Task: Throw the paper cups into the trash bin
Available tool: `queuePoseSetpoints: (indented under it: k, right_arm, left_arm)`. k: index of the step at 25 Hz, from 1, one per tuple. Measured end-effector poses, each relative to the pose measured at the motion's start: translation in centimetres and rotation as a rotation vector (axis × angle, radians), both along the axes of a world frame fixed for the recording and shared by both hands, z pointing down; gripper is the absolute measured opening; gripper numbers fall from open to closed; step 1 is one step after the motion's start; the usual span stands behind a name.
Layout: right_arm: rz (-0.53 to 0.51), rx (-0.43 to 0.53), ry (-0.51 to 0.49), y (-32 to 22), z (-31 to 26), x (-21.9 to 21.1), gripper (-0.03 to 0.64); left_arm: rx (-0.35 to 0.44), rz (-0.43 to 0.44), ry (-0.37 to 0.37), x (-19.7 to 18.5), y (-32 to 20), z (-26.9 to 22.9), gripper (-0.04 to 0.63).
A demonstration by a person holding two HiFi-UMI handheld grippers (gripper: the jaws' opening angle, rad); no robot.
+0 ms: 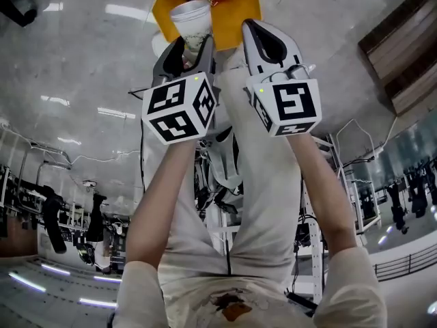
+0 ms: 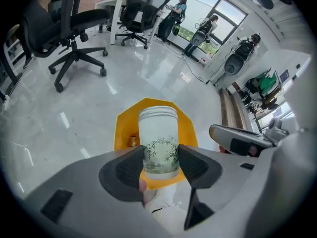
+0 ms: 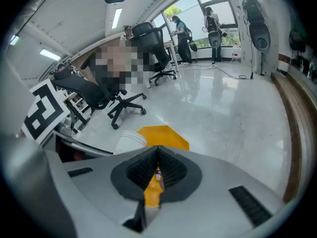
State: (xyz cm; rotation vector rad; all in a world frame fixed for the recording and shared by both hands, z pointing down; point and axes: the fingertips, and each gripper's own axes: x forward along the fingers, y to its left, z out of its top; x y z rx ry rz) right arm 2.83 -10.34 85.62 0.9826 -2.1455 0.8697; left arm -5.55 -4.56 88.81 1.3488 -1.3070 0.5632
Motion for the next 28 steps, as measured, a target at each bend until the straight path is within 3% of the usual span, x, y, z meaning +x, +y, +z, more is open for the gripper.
queuePoseSetpoints:
  k: [6,9,16,26,28]
  right_arm:
    - [-0.050,-0.014,0.053,1.1,4.0,0.6,0.008]
    - [-0.084,-0.053,0.080,1.7,6.0,0.8,0.009]
    - [-0.092,-0.036,0.077,0.5,2.3,0.7,0.009]
    - [-0.200,-0.003,0.098,0.8,-6.2,0.1,0.007]
    - [-0.227,-0.012,0.094,1.3,-8.4,-0.2,0.006]
  left_arm:
    - [0.010,0.041,0.023,0.7,-1.1,3.3,0.238]
    - [-0.024,0.001,0.053,0.6,-0.9,4.1,0.239]
    - [-0.003,0.004,0.057,0.4,-0.7,0.0,0.244]
    - [0.041,0.006,0.031,-0.6,-2.3,-9.6,0.019]
    - [0.054,0.014,0.038,-0.9,-2.5,-12.0,0.008]
